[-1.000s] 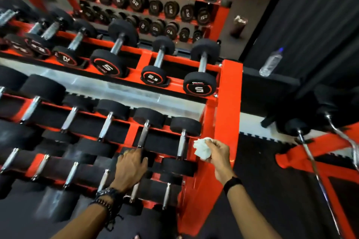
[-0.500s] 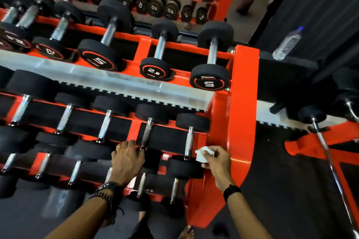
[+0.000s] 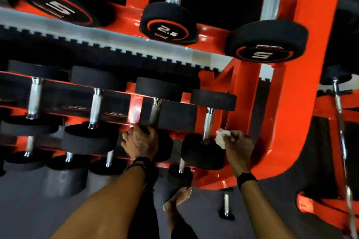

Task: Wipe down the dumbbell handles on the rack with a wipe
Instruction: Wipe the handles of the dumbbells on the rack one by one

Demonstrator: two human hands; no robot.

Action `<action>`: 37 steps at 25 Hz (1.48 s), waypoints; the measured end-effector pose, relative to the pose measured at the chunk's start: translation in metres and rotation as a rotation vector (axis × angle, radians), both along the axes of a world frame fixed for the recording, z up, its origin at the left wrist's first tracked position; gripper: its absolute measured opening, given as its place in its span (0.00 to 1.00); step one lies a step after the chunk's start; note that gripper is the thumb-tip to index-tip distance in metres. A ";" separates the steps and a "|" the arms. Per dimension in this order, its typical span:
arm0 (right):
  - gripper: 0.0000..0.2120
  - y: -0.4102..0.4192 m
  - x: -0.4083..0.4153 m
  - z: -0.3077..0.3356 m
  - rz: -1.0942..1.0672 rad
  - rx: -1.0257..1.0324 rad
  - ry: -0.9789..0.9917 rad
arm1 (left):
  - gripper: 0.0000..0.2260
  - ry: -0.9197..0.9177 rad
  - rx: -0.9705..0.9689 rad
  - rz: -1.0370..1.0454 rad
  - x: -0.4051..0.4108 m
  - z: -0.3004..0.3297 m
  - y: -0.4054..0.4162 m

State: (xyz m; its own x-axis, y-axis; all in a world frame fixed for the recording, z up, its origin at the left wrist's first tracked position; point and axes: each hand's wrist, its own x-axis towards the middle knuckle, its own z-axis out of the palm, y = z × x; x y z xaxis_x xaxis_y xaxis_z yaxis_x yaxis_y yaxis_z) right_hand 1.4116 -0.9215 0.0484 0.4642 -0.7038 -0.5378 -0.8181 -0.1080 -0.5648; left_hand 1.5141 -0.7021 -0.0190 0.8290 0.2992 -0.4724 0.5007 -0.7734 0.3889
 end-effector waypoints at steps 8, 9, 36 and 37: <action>0.12 0.000 0.043 -0.064 -0.001 -0.027 0.095 | 0.27 -0.071 0.056 -0.037 -0.001 -0.011 0.002; 0.11 -0.002 0.039 -0.071 0.108 0.006 0.143 | 0.28 -0.078 0.060 -0.044 -0.002 -0.013 0.003; 0.25 -0.004 0.050 -0.086 0.171 0.249 0.155 | 0.16 -0.204 0.072 -0.153 -0.008 -0.018 0.001; 0.26 -0.003 0.050 -0.086 0.158 0.261 0.161 | 0.16 -0.206 0.079 -0.158 -0.008 -0.018 0.001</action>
State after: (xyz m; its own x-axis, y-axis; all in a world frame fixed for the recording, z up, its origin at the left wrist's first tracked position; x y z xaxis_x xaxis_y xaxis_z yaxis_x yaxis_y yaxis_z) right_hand 1.4620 -0.9249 -0.0379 0.4506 -0.4592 -0.7656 -0.8839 -0.1091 -0.4548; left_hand 1.5057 -0.7009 -0.0368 0.9447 0.1874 -0.2691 0.2875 -0.8678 0.4052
